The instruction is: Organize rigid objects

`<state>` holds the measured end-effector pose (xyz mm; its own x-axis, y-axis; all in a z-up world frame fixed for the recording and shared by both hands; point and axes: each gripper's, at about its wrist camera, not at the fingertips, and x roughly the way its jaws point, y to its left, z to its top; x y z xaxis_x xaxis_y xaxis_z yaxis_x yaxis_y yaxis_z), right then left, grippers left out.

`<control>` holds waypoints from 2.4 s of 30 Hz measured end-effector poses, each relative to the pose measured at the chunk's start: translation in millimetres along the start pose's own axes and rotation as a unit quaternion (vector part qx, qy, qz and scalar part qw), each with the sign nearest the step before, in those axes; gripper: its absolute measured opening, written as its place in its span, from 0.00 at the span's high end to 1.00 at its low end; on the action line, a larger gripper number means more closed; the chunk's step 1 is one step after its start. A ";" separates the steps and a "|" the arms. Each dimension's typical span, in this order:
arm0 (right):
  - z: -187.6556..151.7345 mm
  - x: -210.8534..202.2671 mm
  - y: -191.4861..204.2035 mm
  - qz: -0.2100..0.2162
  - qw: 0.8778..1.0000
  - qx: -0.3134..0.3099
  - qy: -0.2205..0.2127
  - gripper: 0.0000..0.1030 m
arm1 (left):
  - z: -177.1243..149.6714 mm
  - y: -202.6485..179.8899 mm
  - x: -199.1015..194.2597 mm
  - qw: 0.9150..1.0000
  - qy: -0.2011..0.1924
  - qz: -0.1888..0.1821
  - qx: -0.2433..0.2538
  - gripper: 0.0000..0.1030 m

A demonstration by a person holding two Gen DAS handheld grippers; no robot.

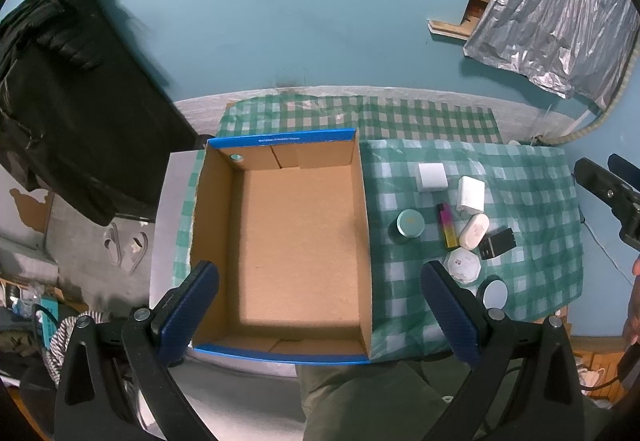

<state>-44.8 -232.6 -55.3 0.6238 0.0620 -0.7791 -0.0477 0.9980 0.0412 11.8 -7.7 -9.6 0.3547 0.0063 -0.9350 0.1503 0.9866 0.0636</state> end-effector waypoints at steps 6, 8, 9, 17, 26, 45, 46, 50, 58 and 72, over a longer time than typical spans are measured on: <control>0.6 0.3 0.1 0.001 1.000 -0.001 0.002 0.02 | 1.9 -2.0 -0.1 1.000 -0.001 -0.003 0.001 0.02; 0.6 0.2 -0.3 0.000 1.000 -0.001 0.001 0.02 | 2.3 -3.1 -0.1 1.000 0.000 -0.004 0.001 0.01; 0.9 0.3 -0.7 0.000 1.000 -0.002 0.001 0.02 | 2.0 -2.2 -0.5 1.000 0.000 -0.004 0.001 0.01; 2.9 0.1 -2.0 0.001 1.000 -0.002 0.002 0.02 | 2.4 -3.2 -2.0 1.000 -0.002 -0.007 0.000 0.02; 2.0 0.5 -1.9 -0.002 1.000 0.000 0.007 0.02 | 1.6 -2.5 -1.6 1.000 -0.001 -0.009 0.001 0.02; -11.0 14.1 -18.4 0.006 1.000 -0.002 0.029 0.02 | -12.3 31.3 20.6 1.000 0.020 0.013 -0.008 0.02; -13.4 16.8 -22.5 0.010 0.999 0.002 0.033 0.02 | -13.5 34.6 23.0 1.000 0.022 0.016 -0.011 0.01; -22.3 27.8 -32.3 0.004 0.999 0.009 0.053 0.02 | -15.5 54.9 35.6 0.999 0.032 0.028 -0.021 0.02; -44.4 58.0 -41.7 0.004 0.995 0.019 0.095 0.02 | -19.1 94.0 58.2 0.997 0.051 0.047 -0.035 0.02; -115.3 122.9 -56.8 0.005 0.981 0.074 0.179 0.02 | -33.1 145.3 119.5 0.992 0.103 0.063 -0.031 0.02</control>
<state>-55.4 -283.0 -225.5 0.3089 0.0909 -0.9467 0.0773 0.9897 0.1203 45.5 141.8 -123.7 0.1701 0.1564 -0.9729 0.0581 0.9840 0.1683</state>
